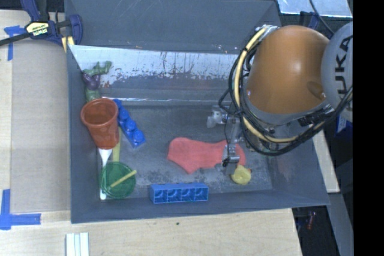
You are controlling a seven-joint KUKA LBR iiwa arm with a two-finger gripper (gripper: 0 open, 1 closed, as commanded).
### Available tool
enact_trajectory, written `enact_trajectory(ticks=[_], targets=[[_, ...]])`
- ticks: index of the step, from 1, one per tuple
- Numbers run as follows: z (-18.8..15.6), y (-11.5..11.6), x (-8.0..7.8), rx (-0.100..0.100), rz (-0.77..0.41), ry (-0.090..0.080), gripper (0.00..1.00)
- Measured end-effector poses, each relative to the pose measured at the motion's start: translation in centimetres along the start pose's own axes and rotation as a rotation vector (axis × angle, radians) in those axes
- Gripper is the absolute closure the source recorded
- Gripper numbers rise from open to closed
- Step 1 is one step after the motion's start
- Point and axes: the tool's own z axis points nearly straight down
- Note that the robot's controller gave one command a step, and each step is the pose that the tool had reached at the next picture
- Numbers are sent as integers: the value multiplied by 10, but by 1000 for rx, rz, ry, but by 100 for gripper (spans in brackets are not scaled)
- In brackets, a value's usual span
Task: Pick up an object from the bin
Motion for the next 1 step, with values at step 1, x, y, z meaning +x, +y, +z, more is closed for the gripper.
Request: enact_trajectory(ticks=[1], targets=[[-4, 0, -2, -1, 1, -9, 0]])
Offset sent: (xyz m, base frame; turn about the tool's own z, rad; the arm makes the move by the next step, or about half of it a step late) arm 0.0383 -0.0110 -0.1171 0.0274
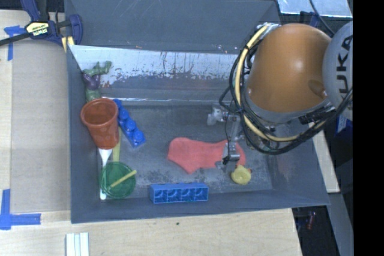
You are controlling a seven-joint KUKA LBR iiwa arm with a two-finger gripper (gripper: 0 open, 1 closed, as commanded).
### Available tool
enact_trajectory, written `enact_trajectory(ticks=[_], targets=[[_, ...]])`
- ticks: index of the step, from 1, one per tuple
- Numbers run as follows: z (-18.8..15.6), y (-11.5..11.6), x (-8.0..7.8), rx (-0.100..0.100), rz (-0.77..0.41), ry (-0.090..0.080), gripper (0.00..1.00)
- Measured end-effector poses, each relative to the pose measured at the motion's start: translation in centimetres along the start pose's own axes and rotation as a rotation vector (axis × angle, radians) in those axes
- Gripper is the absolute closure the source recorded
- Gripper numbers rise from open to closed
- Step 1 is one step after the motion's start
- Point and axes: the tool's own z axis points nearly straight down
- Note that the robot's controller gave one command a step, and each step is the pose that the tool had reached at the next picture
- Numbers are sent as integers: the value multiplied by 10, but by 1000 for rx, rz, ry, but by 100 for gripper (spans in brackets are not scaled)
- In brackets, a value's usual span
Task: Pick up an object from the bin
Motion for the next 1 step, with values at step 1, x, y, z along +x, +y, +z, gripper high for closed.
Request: enact_trajectory(ticks=[1], targets=[[73, -6, -23, 0, 17, -7, 0]])
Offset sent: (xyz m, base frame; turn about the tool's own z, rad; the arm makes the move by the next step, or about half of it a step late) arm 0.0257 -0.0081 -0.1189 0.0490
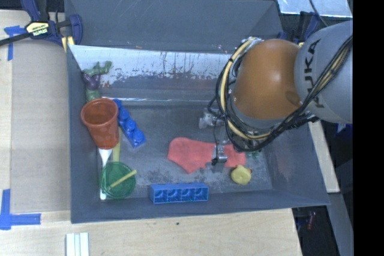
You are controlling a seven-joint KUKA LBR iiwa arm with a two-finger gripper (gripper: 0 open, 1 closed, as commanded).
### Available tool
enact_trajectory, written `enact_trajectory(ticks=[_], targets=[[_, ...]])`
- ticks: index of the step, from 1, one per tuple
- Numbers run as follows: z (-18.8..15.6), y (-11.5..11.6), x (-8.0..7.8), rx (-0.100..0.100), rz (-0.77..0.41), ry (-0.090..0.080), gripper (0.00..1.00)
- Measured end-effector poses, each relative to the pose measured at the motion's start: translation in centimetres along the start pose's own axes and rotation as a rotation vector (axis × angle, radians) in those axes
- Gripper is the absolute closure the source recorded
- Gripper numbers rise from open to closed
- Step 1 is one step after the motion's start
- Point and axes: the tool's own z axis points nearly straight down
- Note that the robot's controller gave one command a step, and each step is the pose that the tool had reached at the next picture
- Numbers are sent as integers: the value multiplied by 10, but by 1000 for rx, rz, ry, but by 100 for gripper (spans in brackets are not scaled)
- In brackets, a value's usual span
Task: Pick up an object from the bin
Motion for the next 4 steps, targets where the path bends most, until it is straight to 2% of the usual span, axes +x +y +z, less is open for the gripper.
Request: enact_trajectory(ticks=[1, 2, 3, 4], targets=[[36, -2, -2, -1, 24, -4, 0], [72, 4, -28, -1, 14, -6, 100], [72, 4, -28, -1, 15, -6, 100], [24, 10, -33, 0, -66, -3, 100]])
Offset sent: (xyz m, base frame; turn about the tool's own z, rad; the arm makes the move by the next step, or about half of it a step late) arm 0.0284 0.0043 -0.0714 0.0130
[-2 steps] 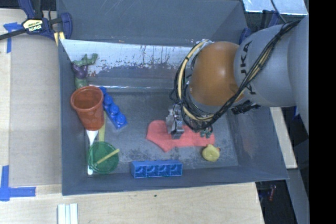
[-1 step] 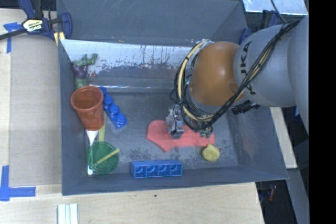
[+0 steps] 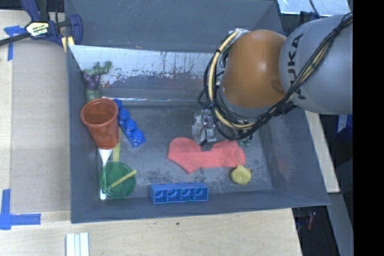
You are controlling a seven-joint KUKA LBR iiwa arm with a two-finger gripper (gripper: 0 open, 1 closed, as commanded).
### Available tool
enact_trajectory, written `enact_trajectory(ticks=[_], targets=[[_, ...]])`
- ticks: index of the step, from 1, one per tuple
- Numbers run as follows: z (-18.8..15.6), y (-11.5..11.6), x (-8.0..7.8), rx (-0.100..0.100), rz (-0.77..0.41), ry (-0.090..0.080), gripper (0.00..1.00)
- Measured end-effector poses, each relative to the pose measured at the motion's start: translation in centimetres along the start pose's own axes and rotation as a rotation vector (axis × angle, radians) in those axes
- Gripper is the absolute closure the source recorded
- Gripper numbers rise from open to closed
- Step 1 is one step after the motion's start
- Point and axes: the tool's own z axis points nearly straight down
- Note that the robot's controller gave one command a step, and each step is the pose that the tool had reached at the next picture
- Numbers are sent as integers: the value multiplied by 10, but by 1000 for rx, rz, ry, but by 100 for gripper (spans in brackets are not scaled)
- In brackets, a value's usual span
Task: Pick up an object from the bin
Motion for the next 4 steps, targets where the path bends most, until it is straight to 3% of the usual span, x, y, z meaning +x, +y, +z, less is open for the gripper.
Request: enact_trajectory(ticks=[1, 2, 3, 4], targets=[[-103, -10, -12, 0, -90, -4, 0], [-101, -10, -11, 0, -89, -2, 0], [-16, -25, 59, -1, -40, -3, 0], [37, -11, 41, -1, -3, -13, 0]])
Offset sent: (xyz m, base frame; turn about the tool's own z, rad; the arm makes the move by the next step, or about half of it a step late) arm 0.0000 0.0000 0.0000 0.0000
